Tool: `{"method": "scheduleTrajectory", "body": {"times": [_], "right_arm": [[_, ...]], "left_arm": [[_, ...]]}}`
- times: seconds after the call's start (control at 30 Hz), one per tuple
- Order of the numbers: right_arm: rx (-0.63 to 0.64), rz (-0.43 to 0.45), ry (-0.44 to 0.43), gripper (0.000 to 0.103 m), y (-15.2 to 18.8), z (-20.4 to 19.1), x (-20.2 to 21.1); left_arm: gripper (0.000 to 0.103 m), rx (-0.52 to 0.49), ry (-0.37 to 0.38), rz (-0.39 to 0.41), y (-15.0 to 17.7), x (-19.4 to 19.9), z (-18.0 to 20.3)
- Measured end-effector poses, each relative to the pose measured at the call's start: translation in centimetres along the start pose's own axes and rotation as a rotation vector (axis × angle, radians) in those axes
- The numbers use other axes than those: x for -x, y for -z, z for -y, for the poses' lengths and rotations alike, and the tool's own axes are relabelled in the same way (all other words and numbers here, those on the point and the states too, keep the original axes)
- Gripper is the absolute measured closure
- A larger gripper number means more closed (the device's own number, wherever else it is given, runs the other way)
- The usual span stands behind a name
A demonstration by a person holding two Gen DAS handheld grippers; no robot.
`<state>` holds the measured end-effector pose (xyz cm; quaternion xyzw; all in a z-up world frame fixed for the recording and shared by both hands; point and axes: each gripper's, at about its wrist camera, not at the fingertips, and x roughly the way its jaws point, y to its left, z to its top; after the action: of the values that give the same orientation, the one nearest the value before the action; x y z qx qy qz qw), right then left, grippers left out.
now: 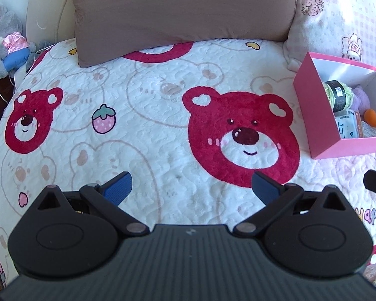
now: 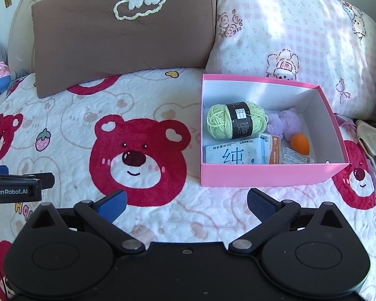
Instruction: Organize objects
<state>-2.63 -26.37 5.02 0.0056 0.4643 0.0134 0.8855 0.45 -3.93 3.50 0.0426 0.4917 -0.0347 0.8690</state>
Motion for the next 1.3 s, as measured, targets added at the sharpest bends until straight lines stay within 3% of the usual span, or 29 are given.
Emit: {"method": "scheduleTrajectory", "body": {"times": [0.53, 1.3], "right_arm": [[0.021, -0.033, 0.017, 0.0, 0.2, -0.7, -0.2], [0.039, -0.041, 0.027, 0.0, 0.2, -1.2, -0.1]], "left_arm": [[0.0, -0.036, 0.006, 0.018, 0.1, 1.1, -0.2], [0.0, -0.04, 0.049, -0.045, 0.2, -0.1, -0.6]]}}
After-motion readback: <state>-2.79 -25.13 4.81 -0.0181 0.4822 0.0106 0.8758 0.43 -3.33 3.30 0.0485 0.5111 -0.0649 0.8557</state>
